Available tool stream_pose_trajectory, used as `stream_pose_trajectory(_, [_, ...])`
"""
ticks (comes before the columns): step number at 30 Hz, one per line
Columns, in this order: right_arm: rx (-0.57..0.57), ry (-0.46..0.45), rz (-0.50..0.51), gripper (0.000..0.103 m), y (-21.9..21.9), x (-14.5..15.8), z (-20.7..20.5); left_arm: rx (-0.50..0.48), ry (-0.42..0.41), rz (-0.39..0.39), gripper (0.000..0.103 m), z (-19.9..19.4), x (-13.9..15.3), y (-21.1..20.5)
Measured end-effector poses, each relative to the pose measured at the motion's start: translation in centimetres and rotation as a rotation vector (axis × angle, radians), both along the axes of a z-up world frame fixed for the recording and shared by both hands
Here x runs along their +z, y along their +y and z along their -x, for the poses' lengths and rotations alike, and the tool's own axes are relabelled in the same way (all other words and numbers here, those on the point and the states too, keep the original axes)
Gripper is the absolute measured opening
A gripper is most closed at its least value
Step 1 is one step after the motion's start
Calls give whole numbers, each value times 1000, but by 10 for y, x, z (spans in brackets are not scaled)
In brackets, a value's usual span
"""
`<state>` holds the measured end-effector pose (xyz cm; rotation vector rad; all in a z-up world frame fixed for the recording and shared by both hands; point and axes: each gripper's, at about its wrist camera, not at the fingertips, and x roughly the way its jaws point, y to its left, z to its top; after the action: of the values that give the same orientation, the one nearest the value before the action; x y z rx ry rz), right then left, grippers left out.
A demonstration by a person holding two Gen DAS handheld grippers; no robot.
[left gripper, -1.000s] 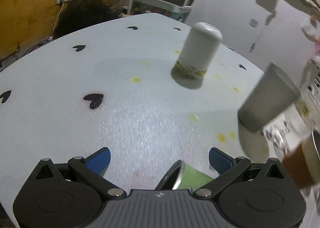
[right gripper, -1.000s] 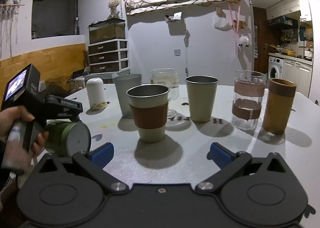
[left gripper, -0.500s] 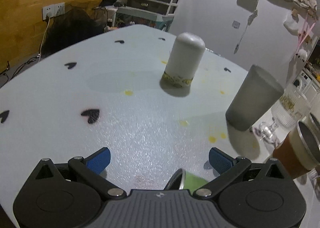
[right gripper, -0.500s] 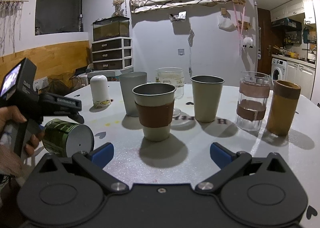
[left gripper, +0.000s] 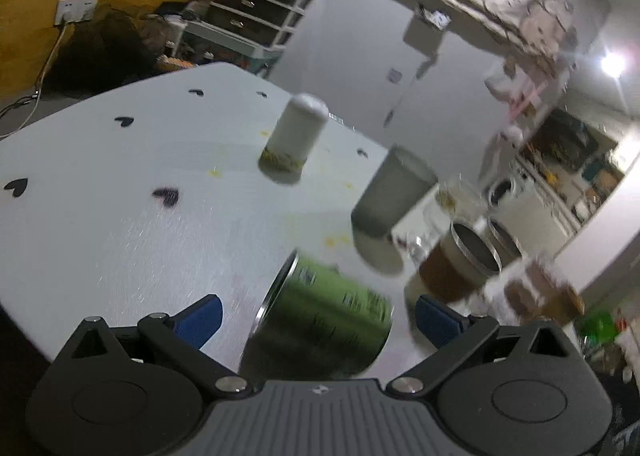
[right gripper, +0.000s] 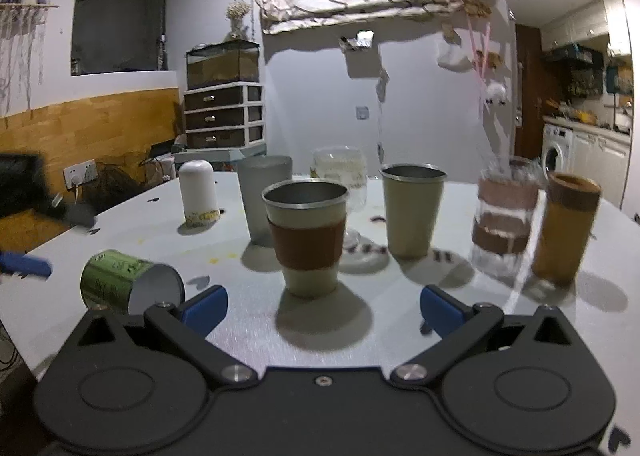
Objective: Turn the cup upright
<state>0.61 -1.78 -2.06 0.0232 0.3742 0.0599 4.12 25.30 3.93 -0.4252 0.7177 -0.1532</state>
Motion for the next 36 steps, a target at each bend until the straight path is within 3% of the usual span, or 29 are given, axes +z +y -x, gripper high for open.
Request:
stream_pose_trajectory(4, [52, 17, -15, 103, 9, 7, -24, -54, 55, -68, 101, 8, -21, 1])
stream_pose_trajectory(9, [134, 121, -70, 103, 35, 10, -71, -83, 129, -134, 101, 7, -54, 6])
stream_pose_trajectory(14, [111, 179, -148, 103, 52, 4, -109, -91, 35, -211, 101, 12, -62, 7])
stream_pose_trajectory(18, [92, 249, -219, 103, 60, -7, -131, -67, -28, -321, 101, 11, -70, 3])
stream_pose_trajectory(27, [110, 297, -124, 103, 73, -20, -122, -7, -44, -299, 101, -8, -69, 19])
stream_pose_trajectory(36, [144, 326, -68, 103, 73, -28, -81, 31, -51, -284, 100, -23, -62, 31])
